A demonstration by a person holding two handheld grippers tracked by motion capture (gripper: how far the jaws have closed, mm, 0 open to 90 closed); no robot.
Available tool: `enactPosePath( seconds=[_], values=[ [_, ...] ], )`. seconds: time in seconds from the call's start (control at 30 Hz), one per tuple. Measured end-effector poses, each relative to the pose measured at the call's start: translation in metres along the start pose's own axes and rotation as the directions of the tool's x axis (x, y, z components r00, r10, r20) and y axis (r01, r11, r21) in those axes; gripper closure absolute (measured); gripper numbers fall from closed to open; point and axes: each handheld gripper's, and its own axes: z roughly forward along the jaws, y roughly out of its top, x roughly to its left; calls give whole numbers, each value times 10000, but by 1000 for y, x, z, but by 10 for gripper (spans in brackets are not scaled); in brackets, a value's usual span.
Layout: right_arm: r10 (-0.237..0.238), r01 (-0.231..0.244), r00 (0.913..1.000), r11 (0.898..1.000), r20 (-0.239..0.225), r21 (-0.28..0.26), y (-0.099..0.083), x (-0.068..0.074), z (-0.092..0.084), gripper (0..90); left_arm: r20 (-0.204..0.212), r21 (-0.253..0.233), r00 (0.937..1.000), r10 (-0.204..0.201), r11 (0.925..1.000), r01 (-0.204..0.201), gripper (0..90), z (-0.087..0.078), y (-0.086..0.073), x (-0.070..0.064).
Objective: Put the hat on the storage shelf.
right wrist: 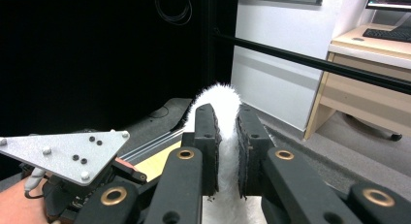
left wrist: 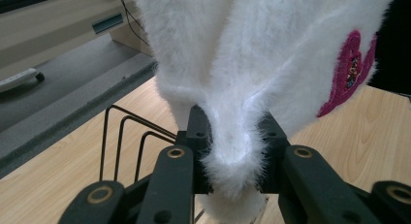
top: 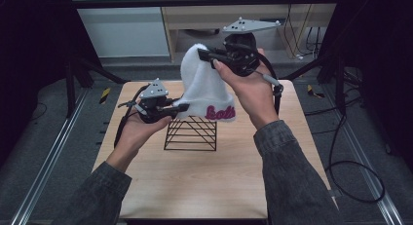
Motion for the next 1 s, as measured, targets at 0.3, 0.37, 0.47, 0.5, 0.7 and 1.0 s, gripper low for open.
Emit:
enactPosePath(
  seconds=[0.3,0.37,0.47,0.5,0.7,1.0],
  values=[
    [14,-14,9999,10000,-110,26,-5,0,6,816,-247,6,9997,-87,10000,87,738,-2,-2,5],
    [-12,12,10000,10000,-76,18,-5,0,7,815,-331,-41,9994,-116,9999,114,739,-4,-2,7],
    [-3,3,10000,10000,-69,4,-5,-2,9,815,-406,-96,9990,-197,9998,193,740,-5,-3,9],
    [14,-14,10000,10000,-68,-17,-6,-3,10,815,-409,-104,9989,-236,9997,232,740,-5,-3,10],
    [37,-38,10000,9999,-19,-116,-9,-8,14,815,-492,-182,9982,-339,9993,330,744,-5,-5,12],
    [138,-138,9999,9999,-45,-75,-14,-12,26,813,-745,-221,9964,-408,9990,393,747,-7,-10,17]
  ],
)
